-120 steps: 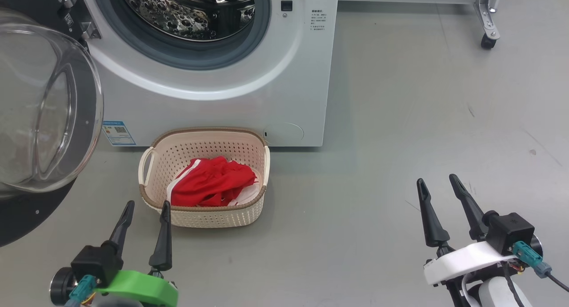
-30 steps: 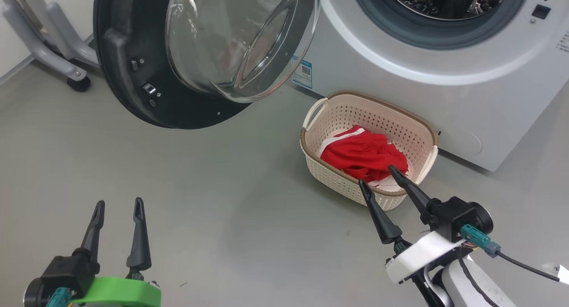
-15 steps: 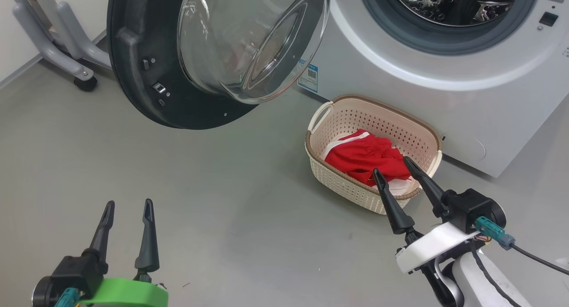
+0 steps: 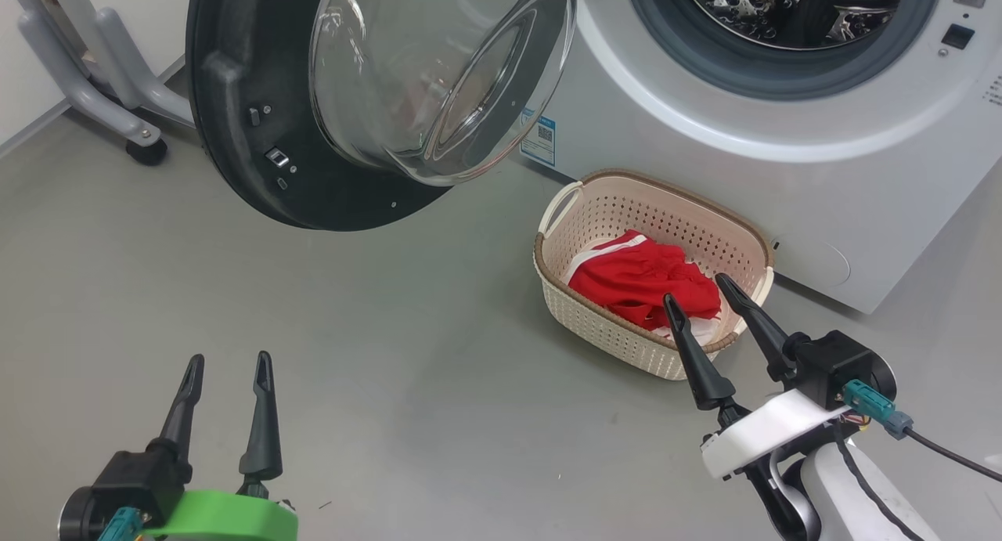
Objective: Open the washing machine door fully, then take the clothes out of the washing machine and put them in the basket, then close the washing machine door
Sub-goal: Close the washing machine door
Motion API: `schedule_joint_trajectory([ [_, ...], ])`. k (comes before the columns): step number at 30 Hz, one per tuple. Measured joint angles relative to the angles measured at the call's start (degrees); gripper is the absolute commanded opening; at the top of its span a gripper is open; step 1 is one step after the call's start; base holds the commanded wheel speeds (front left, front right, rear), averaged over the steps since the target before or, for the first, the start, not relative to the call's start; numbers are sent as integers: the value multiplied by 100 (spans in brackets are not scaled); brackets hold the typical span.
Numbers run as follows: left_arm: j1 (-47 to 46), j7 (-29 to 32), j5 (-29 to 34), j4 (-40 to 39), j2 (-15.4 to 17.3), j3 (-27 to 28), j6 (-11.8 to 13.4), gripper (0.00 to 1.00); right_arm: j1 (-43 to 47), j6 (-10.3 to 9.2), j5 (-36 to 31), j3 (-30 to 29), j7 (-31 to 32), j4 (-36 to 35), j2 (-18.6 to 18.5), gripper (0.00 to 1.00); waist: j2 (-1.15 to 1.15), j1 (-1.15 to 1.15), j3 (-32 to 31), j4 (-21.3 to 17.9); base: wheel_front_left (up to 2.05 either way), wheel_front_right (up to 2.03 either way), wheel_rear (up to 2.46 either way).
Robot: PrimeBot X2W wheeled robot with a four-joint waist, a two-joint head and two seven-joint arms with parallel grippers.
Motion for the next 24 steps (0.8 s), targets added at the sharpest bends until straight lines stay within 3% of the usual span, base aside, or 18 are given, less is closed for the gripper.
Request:
schedule_joint_trajectory([
  [8,1,0,0,9,0,0,-1,100,23,0,0,-58,0,-4,1,100,0,0,13,-4,0,0,0],
  [9,1,0,0,34,0,0,-1,75,23,0,0,-64,-1,-4,3,100,0,0,14,-4,0,0,0],
  [10,2,0,1,59,0,4,-1,0,24,0,0,-71,0,-5,4,100,0,0,14,-5,0,0,0],
  [24,-35,0,245,-123,122,99,-182,0,177,-7,-37,-207,0,-160,-1,100,0,0,183,-20,0,0,0],
])
